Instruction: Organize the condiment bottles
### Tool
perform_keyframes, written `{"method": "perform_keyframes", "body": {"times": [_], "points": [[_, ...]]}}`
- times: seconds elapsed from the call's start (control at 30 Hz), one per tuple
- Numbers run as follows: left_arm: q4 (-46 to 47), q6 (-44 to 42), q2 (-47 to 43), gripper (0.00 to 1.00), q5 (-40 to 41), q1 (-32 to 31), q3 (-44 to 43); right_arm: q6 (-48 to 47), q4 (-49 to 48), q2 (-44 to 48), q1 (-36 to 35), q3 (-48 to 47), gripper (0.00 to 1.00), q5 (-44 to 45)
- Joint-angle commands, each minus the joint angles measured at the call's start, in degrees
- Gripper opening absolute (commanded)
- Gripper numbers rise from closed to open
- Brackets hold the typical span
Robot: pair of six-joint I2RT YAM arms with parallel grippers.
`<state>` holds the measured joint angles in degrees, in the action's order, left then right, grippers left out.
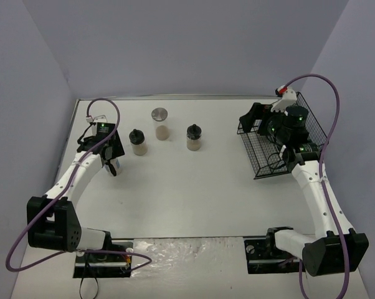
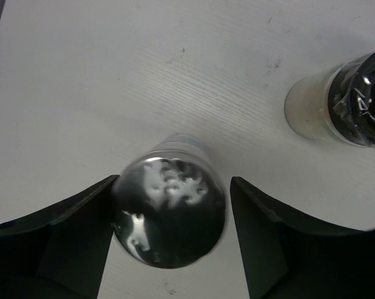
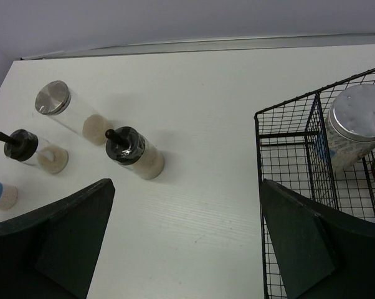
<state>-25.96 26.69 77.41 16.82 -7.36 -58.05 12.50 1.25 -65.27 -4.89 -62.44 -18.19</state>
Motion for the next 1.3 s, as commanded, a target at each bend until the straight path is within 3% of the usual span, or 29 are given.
{"method": "perform_keyframes", "body": {"times": [0.0,0.17,0.27,0.57,0.77,0.97,1.0,1.1,1.27], "points": [[1.7,0.3,-1.3,0.56,-4.5,-0.5,-2.6,-1.4,-3.0,1.7,-0.1,-0.4,1.00,-1.8],[1.1,0.2,-1.9,0.34,-6.6,-6.0,-3.0,-1.4,-3.0,1.9,-0.1,0.2,1.00,-1.8],[2.2,0.2,-0.8,0.26,-9.3,-12.9,-5.8,-1.4,-2.9,2.3,-0.1,0.4,1.00,-1.8],[2.0,-3.2,12.2,0.26,-12.8,-31.3,-21.6,-2.1,-1.7,4.2,-0.3,1.7,1.00,-2.0],[3.9,-5.5,20.3,0.32,-13.4,-35.5,-26.2,-3.5,-1.3,6.1,-0.8,2.8,1.00,-1.7],[3.9,-6.6,22.1,0.58,-14.1,-37.3,-26.4,-5.5,1.9,6.9,-1.8,3.6,1.00,-1.5],[3.5,-6.7,21.7,0.70,-13.9,-37.4,-26.6,-6.1,2.3,6.9,-2.6,3.6,1.00,-1.0],[2.9,-6.5,20.2,0.90,-13.2,-37.5,-26.8,-7.5,3.0,6.6,-5.1,3.5,1.00,0.2],[1.9,-5.9,14.1,0.97,-10.8,-37.3,-26.1,-7.8,2.9,4.4,-10.8,2.3,1.00,2.0]]}}
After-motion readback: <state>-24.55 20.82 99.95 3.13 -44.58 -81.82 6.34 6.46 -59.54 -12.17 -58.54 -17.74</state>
